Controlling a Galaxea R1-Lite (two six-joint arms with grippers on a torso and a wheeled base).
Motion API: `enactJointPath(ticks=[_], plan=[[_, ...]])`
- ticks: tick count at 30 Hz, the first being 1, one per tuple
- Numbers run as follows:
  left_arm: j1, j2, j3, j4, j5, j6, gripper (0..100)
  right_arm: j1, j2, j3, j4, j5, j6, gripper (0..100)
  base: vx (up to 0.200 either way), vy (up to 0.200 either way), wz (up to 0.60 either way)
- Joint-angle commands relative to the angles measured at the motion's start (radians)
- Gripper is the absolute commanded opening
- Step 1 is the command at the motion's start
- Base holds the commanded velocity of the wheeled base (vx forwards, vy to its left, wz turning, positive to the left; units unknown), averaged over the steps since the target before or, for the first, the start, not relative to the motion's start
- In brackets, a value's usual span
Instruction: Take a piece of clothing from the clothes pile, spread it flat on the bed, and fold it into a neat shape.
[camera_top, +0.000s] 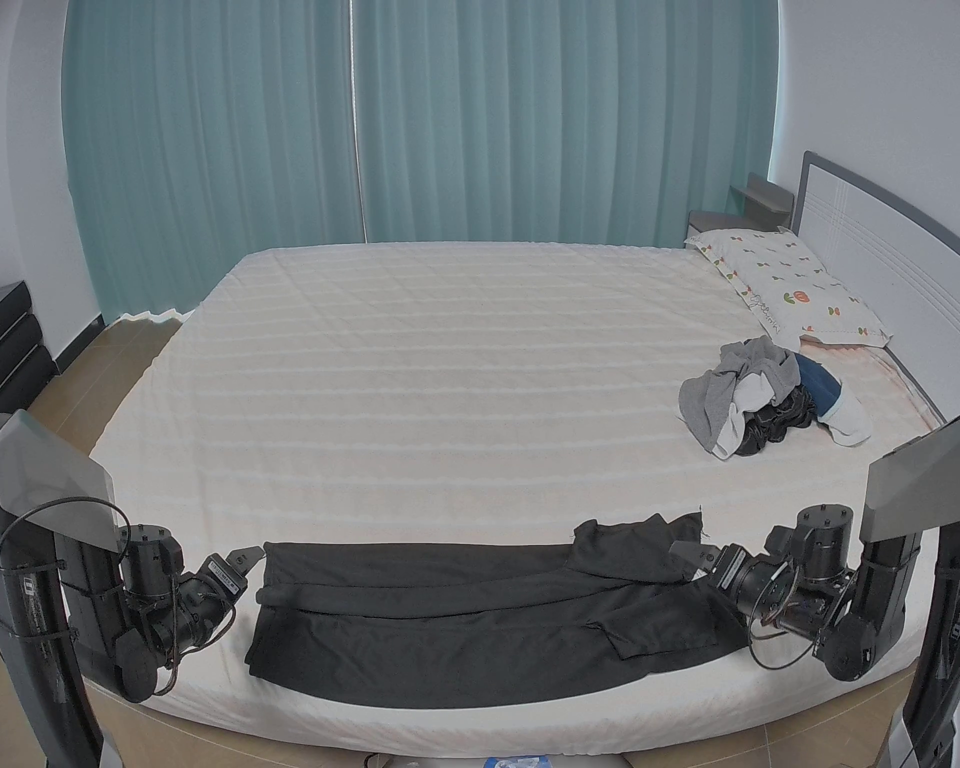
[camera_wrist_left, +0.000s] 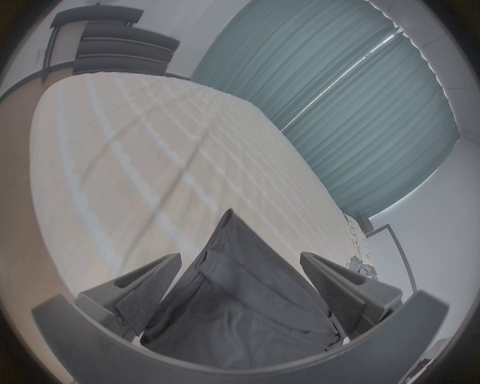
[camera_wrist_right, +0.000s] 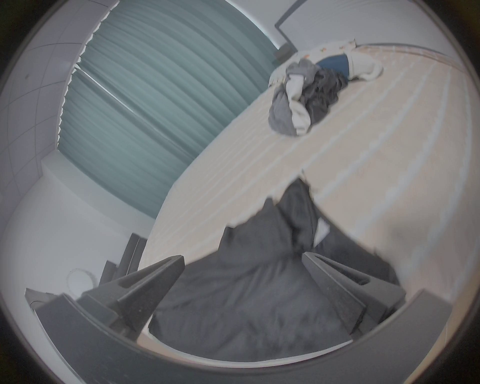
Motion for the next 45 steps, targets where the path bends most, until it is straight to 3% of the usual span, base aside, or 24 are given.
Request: enactJointPath(ticks=[1, 12, 16, 43, 44, 45], plan=[[-0.013, -0.003, 0.044, -0.007, -0.007, -0.03, 100, 0.109, -0.023, 0.092, -0.006, -0.002, 0.091, 100, 0.0, 0.0, 0.0], [-0.04, 0.109, 0.015, -0.007, -0.01, -0.03, 100, 0.113, 0.142, 0.035, -0.008, -0.019, 0.129, 100, 0.0, 0.0, 0.0], [-0.053, 0.119, 0.013, -0.009, -0.001, -0.028, 100, 0.107, 0.193, -0.011, -0.009, -0.061, 0.129, 100, 0.0, 0.0, 0.0], [-0.056, 0.133, -0.007, -0.009, 0.004, -0.022, 100, 0.112, 0.262, -0.094, -0.006, -0.109, 0.129, 100, 0.0, 0.0, 0.0], [-0.056, 0.133, -0.007, -0.009, 0.004, -0.022, 100, 0.113, 0.261, -0.091, -0.008, -0.111, 0.129, 0, 0.0, 0.0, 0.0], [-0.056, 0.133, -0.007, -0.007, 0.004, -0.022, 100, 0.115, 0.259, -0.086, -0.008, -0.111, 0.129, 0, 0.0, 0.0, 0.0]])
